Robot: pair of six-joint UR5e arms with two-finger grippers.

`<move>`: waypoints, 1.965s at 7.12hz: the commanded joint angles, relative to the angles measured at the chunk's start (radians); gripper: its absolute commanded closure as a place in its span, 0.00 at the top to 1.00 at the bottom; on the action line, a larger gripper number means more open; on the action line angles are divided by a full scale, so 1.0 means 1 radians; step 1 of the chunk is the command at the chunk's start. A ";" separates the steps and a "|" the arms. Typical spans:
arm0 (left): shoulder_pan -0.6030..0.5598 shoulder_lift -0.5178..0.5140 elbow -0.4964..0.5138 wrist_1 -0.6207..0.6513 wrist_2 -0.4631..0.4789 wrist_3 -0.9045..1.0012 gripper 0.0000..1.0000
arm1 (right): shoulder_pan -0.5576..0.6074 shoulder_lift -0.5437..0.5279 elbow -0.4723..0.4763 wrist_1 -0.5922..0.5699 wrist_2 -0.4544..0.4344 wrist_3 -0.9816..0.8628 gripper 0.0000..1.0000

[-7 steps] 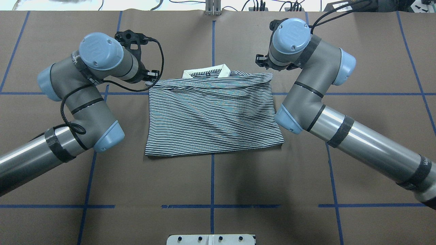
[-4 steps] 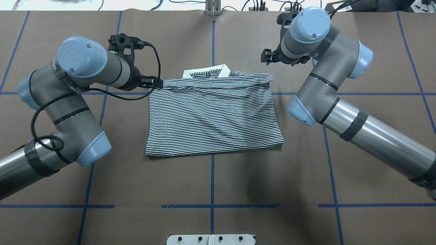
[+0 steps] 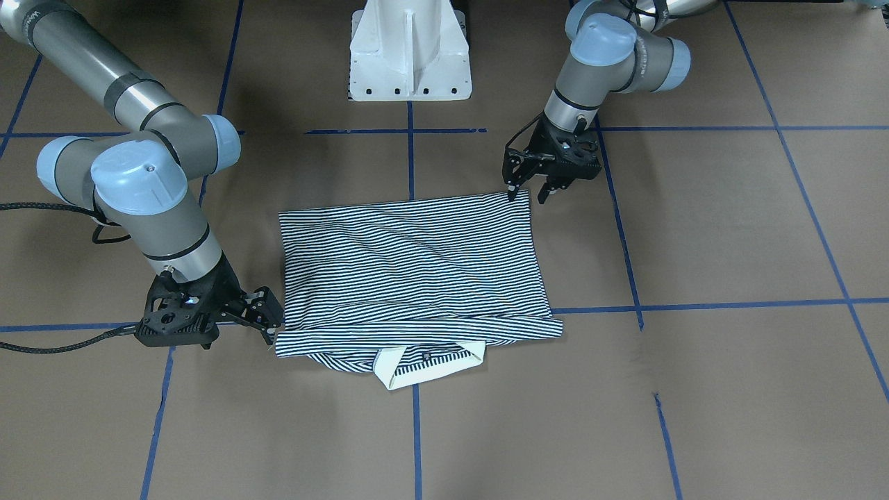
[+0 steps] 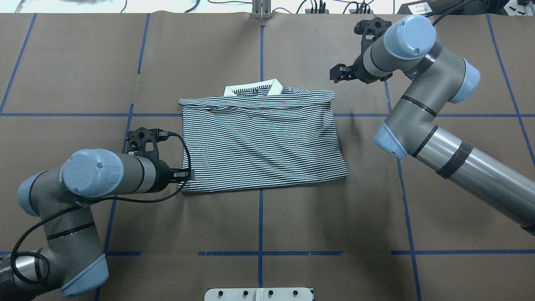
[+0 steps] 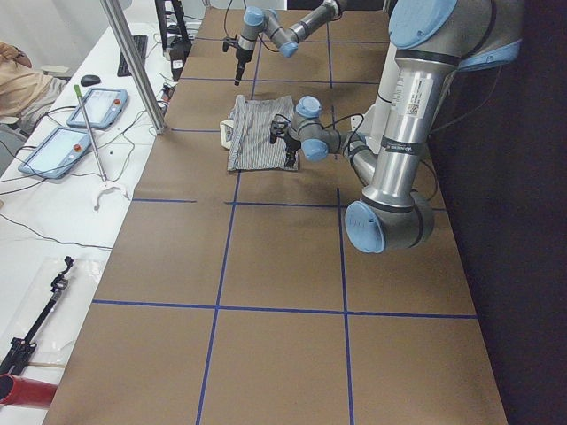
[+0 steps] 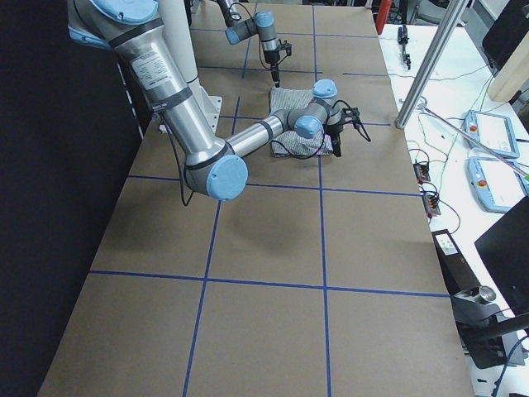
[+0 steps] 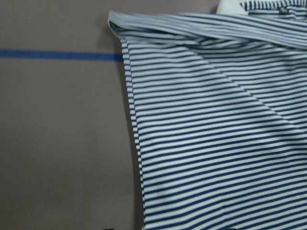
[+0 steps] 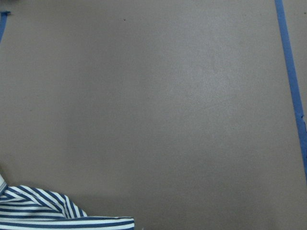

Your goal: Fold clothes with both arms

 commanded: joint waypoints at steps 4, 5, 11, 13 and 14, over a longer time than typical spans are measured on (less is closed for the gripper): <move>0.030 0.007 0.017 -0.003 0.012 -0.031 0.51 | 0.005 -0.004 0.003 -0.001 0.000 0.004 1.00; 0.030 0.001 0.024 -0.003 0.012 -0.031 0.49 | 0.005 -0.004 0.002 -0.002 -0.001 0.004 1.00; -0.017 0.006 0.032 -0.003 0.015 0.061 0.00 | 0.005 -0.007 0.002 -0.002 -0.003 0.005 1.00; -0.181 -0.010 0.137 -0.007 0.014 0.259 0.00 | 0.005 -0.008 0.000 -0.002 -0.006 0.007 1.00; -0.274 -0.081 0.229 -0.010 0.014 0.345 0.00 | 0.005 -0.008 0.000 -0.002 -0.007 0.007 1.00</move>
